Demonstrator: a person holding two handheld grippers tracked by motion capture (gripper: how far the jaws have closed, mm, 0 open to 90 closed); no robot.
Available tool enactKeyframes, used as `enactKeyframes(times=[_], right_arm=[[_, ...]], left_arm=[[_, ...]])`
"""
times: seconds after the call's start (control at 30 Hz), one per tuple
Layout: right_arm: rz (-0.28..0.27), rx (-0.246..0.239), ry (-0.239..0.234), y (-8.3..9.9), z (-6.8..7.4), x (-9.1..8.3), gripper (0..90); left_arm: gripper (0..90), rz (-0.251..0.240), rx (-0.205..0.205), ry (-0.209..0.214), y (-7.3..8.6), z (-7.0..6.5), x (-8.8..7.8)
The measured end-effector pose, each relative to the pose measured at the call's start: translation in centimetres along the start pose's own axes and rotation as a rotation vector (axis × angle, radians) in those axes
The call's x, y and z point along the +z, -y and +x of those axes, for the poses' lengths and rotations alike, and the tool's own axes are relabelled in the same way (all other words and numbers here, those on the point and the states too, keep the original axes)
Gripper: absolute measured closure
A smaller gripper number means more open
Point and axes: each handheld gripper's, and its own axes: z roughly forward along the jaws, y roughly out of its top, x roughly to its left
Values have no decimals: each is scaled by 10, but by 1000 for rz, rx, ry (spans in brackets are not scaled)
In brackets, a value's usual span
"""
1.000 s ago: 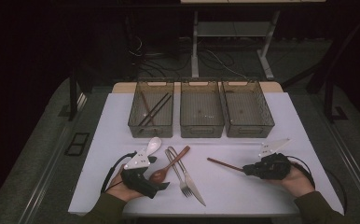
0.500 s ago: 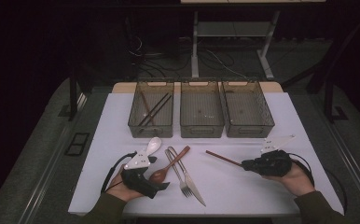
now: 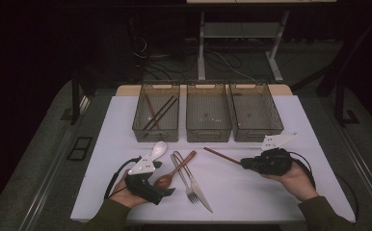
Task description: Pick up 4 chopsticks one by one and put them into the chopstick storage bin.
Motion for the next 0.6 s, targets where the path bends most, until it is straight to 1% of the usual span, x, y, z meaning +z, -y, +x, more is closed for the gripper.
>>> enactKeyframes(times=[0.13, 0.17, 0.27, 0.33, 0.4, 0.53, 0.6], right_arm=[[-6, -1, 10, -8, 1, 4, 848], [-18, 3, 9, -10, 1, 5, 848], [-34, 9, 21, -17, 0, 6, 848], [-42, 10, 20, -21, -1, 8, 848], [-48, 13, 25, -26, 0, 9, 848], [-59, 19, 20, -34, 0, 16, 848], [-63, 23, 28, -37, 0, 20, 848]], left_arm=[[0, 3, 2, 2, 0, 0, 1], [0, -3, -5, 1, 0, 0, 1], [0, -5, -8, 0, 0, -1, 1], [0, -10, -10, 1, 0, -1, 1], [0, -5, -1, 2, 0, 0, 1], [0, -3, -7, 4, 0, -1, 2], [0, -2, -7, 5, 0, -1, 3]])
